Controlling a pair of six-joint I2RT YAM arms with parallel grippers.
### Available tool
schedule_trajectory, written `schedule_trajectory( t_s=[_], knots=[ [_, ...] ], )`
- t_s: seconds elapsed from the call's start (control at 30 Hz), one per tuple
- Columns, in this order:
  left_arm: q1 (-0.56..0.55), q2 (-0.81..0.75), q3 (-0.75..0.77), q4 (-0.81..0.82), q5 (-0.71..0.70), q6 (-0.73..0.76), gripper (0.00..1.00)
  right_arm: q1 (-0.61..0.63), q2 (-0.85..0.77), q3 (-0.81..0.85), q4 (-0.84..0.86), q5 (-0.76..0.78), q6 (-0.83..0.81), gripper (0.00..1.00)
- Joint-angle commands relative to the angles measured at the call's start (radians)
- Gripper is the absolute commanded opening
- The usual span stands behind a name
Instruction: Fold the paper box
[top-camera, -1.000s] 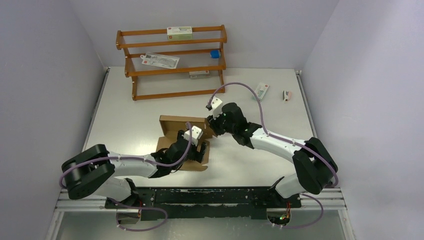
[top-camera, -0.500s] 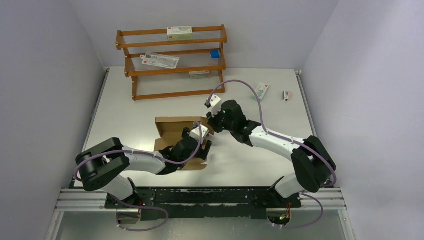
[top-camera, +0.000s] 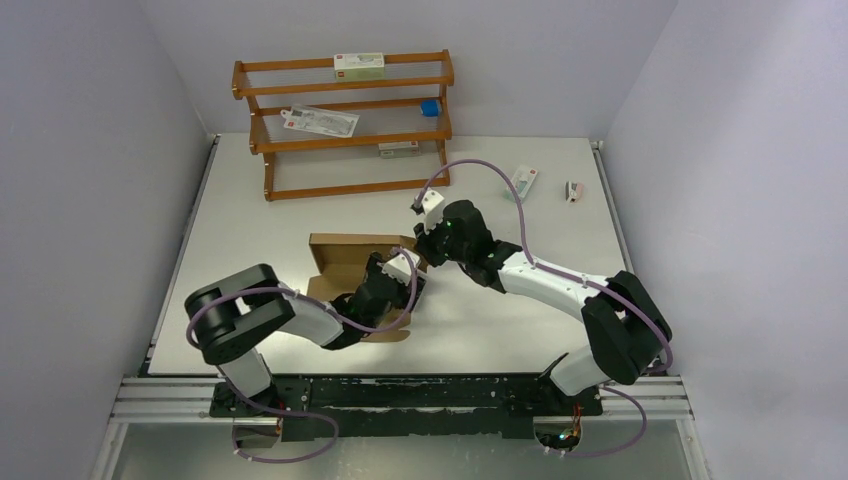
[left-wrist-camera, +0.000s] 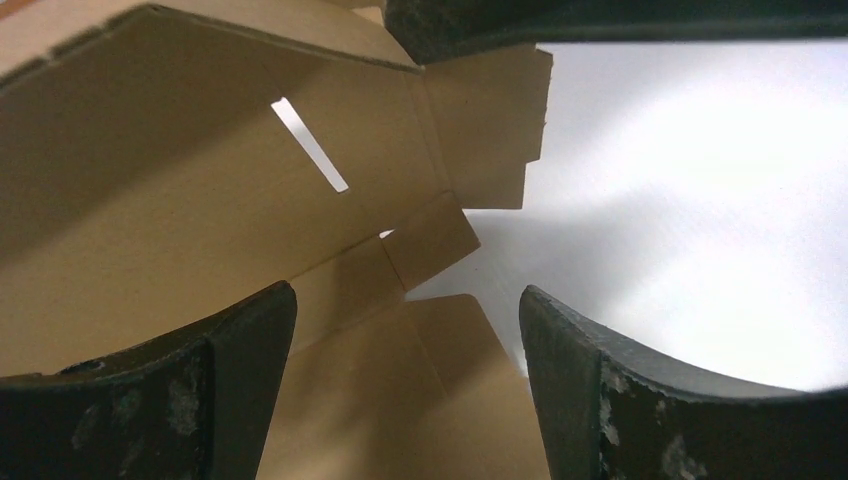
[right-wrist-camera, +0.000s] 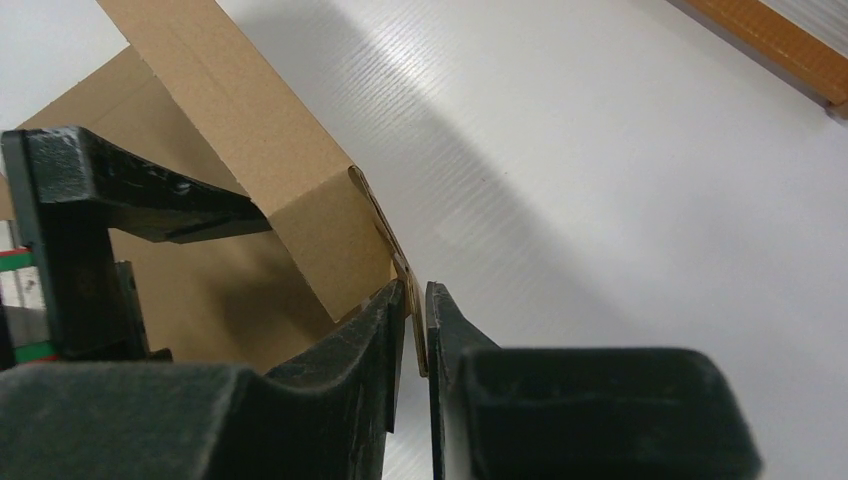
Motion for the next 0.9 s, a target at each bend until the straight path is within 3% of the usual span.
schedule_trajectory(
  t_s=[0.0,0.33,0.6,0.87],
  knots=[
    [0.004,0.054,0.025,0.128,-0.033,0.048,0.87,-0.003,-0.026,-0.004,0.006,-0.02,0.024,0.18],
    [0.004,0.172,0.067,0.19,-0.111,0.041,0.79,-0.001,-0.039,-0.013,0.011,-0.046,0.031,0.17],
    [0.006,0.191,0.039,0.208,-0.183,-0.053,0.58,-0.001,-0.047,-0.025,0.013,-0.047,0.031,0.17],
    [0.043,0.156,-0.036,0.261,-0.108,-0.19,0.4,-0.001,-0.053,-0.039,0.03,-0.041,0.03,0.17]
  ],
)
